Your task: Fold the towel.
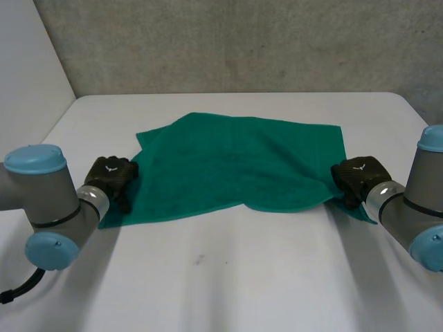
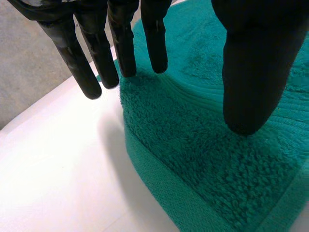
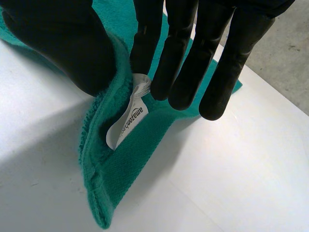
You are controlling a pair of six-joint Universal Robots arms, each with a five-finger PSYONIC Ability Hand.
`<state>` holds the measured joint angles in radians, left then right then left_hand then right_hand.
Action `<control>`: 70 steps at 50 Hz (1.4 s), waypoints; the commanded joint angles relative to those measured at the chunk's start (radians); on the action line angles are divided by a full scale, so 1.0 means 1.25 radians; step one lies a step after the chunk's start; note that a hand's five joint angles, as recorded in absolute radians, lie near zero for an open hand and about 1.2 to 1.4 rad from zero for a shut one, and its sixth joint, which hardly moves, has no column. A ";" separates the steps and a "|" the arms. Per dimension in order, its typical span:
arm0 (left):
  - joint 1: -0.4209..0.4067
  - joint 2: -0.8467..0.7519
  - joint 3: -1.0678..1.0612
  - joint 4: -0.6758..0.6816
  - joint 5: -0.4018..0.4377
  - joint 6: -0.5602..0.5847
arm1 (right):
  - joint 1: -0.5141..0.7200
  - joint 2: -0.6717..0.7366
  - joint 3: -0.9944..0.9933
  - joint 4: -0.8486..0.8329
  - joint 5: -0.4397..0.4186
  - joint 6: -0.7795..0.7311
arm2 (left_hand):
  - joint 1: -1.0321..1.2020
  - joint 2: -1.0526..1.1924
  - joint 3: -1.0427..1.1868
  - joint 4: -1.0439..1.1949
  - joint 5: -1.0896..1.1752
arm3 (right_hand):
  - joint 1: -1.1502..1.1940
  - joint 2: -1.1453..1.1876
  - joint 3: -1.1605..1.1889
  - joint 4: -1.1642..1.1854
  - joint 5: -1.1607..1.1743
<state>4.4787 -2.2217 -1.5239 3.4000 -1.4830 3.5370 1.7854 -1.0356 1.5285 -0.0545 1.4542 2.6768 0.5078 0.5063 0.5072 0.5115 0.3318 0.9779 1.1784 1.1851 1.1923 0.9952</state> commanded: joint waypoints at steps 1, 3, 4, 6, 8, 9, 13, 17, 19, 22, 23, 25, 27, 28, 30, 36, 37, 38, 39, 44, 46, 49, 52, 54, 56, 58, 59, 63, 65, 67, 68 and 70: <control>-0.001 0.062 -0.041 -0.079 -0.002 -0.002 | 0.000 0.000 0.001 -0.001 0.000 0.000 | -0.087 -0.086 -0.087 -0.090 -0.086 | 0.335 0.174 0.169 0.163 0.181; -0.001 0.074 -0.053 -0.100 -0.004 -0.002 | 0.000 -0.001 0.000 -0.001 0.000 0.000 | -0.090 -0.089 -0.089 -0.093 -0.089 | 0.335 0.174 0.169 0.163 0.181; 0.000 0.081 -0.058 -0.110 -0.003 -0.002 | -0.001 0.000 0.000 -0.001 0.000 0.000 | -0.085 -0.084 -0.085 -0.088 -0.084 | 0.335 0.174 0.169 0.163 0.181; 0.002 0.084 -0.063 -0.116 -0.004 -0.002 | -0.001 0.000 0.000 -0.001 0.000 -0.001 | -0.083 -0.082 -0.082 -0.086 -0.082 | 0.335 0.174 0.169 0.163 0.181; 0.004 0.084 -0.067 -0.116 -0.005 -0.002 | 0.000 0.000 0.000 -0.001 0.000 -0.001 | -0.080 -0.079 -0.080 -0.083 -0.079 | 0.335 0.174 0.169 0.163 0.181; 0.005 0.083 -0.068 -0.116 -0.004 -0.002 | 0.000 0.000 0.000 -0.001 0.000 -0.001 | -0.076 -0.075 -0.075 -0.079 -0.075 | 0.335 0.174 0.169 0.163 0.181; 0.008 0.067 -0.062 -0.101 -0.004 -0.001 | 0.001 -0.001 0.001 -0.001 0.000 -0.001 | -0.064 -0.063 -0.063 -0.067 -0.063 | 0.335 0.174 0.169 0.163 0.181; 0.011 0.045 -0.052 -0.073 -0.004 -0.001 | 0.001 0.000 0.001 -0.001 0.000 -0.001 | -0.026 -0.025 -0.026 -0.029 -0.025 | 0.335 0.174 0.169 0.163 0.181; 0.011 0.035 -0.041 -0.055 -0.004 0.000 | 0.000 0.000 0.001 -0.001 0.000 -0.001 | -0.001 0.000 0.000 -0.004 0.000 | 0.335 0.174 0.169 0.163 0.181; 0.011 0.025 -0.033 -0.041 -0.004 0.000 | 0.000 0.000 0.001 -0.001 0.000 -0.001 | 0.039 0.040 0.040 0.036 0.040 | 0.335 0.174 0.169 0.163 0.181; 0.011 0.019 -0.027 -0.033 -0.004 0.000 | 0.000 0.000 0.001 -0.001 0.000 -0.001 | 0.063 0.064 0.063 0.060 0.064 | 0.335 0.174 0.169 0.163 0.181; 0.011 0.014 -0.018 -0.026 -0.004 0.000 | 0.001 0.000 0.001 -0.001 0.000 -0.001 | 0.077 0.078 0.077 0.074 0.078 | 0.335 0.174 0.169 0.163 0.181; 0.011 0.003 -0.007 -0.023 -0.004 0.000 | 0.001 0.000 0.001 -0.001 0.000 -0.001 | 0.077 0.078 0.077 0.074 0.078 | 0.335 0.174 0.169 0.163 0.181; 0.011 -0.001 -0.003 -0.023 -0.004 0.000 | 0.001 0.000 0.001 -0.001 0.000 -0.001 | 0.079 0.080 0.080 0.076 0.080 | 0.335 0.174 0.169 0.163 0.181; 0.012 -0.011 0.007 -0.023 -0.004 0.000 | 0.001 0.000 0.001 -0.001 0.000 -0.002 | 0.091 0.092 0.091 0.088 0.092 | 0.335 0.174 0.169 0.163 0.181; 0.013 -0.019 0.029 -0.020 -0.003 0.000 | 0.001 0.000 0.001 0.001 0.000 -0.002 | 0.166 0.167 0.167 0.163 0.167 | 0.335 0.174 0.169 0.163 0.181; 0.013 -0.022 0.034 -0.019 -0.003 0.000 | 0.001 0.000 0.001 -0.001 0.000 -0.001 | 0.182 0.184 0.183 0.180 0.184 | 0.335 0.174 0.169 0.163 0.181; 0.012 -0.023 0.039 -0.018 -0.003 0.000 | 0.001 0.000 0.001 -0.001 0.000 -0.001 | 0.204 0.205 0.204 0.201 0.205 | 0.335 0.174 0.169 0.163 0.181; 0.011 -0.029 0.046 -0.014 -0.002 0.000 | 0.001 0.000 0.001 -0.001 0.000 -0.002 | 0.253 0.254 0.253 0.250 0.254 | 0.335 0.174 0.169 0.163 0.181; 0.011 -0.044 0.063 0.001 -0.002 0.000 | 0.001 0.000 0.002 -0.001 0.000 -0.002 | 0.490 0.491 0.490 0.487 0.491 | 0.335 0.174 0.169 0.163 0.181; 0.012 -0.044 0.062 0.004 -0.003 0.000 | 0.001 0.000 0.002 -0.001 0.001 -0.002 | 0.677 0.678 0.677 0.674 0.678 | 0.335 0.174 0.169 0.163 0.181; 0.012 -0.034 0.051 0.004 -0.005 0.000 | -0.001 0.000 0.000 -0.001 0.004 -0.002 | 0.711 0.712 0.711 0.708 0.712 | 0.335 0.174 0.169 0.163 0.181; 0.016 0.013 0.031 0.001 -0.011 0.000 | -0.002 -0.005 -0.008 0.001 0.005 -0.001 | 0.711 0.712 0.711 0.708 0.712 | 0.335 0.174 0.169 0.163 0.181; 0.016 0.080 -0.009 0.002 -0.011 0.000 | -0.002 -0.013 -0.015 0.008 0.006 -0.002 | 0.711 0.712 0.711 0.708 0.712 | 0.335 0.174 0.169 0.163 0.181; 0.016 0.131 -0.043 0.001 -0.010 0.000 | -0.004 -0.021 -0.021 0.018 0.006 -0.009 | 0.711 0.712 0.711 0.708 0.712 | 0.335 0.174 0.169 0.163 0.181; 0.015 0.202 -0.089 -0.005 -0.009 0.000 | -0.005 -0.052 -0.030 0.048 0.006 -0.032 | 0.711 0.712 0.711 0.708 0.712 | 0.335 0.174 0.169 0.163 0.181; 0.014 0.225 -0.102 -0.005 -0.010 0.002 | -0.005 -0.053 -0.030 0.049 0.006 -0.032 | 0.711 0.712 0.711 0.708 0.712 | 0.335 0.174 0.169 0.163 0.181; 0.013 0.318 -0.163 -0.025 -0.006 0.014 | -0.016 -0.123 -0.034 0.179 0.006 -0.148 | 0.711 0.712 0.711 0.708 0.712 | 0.335 0.174 0.169 0.163 0.181; 0.014 0.376 -0.196 -0.063 -0.006 0.037 | -0.029 -0.166 -0.026 0.268 0.010 -0.241 | 0.711 0.712 0.711 0.708 0.712 | 0.335 0.174 0.169 0.163 0.181; 0.021 0.421 -0.223 -0.124 -0.003 0.081 | -0.048 -0.219 -0.004 0.346 0.015 -0.326 | 0.711 0.712 0.711 0.708 0.712 | 0.335 0.174 0.169 0.163 0.181; 0.026 0.430 -0.230 -0.148 -0.003 0.095 | -0.054 -0.237 0.008 0.367 0.018 -0.353 | 0.711 0.712 0.711 0.708 0.712 | 0.335 0.174 0.169 0.163 0.181; 0.035 0.437 -0.250 -0.210 0.002 0.128 | -0.071 -0.279 0.046 0.407 0.018 -0.419 | 0.711 0.712 0.711 0.708 0.712 | 0.335 0.174 0.169 0.163 0.181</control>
<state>4.5002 -1.7668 -1.7599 3.3108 -1.4904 3.5917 1.7481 -1.2398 1.5027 0.2562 1.4677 2.3957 1.1309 1.1913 1.1858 1.1894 0.9599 0.9779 1.1784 1.1851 1.1923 0.9951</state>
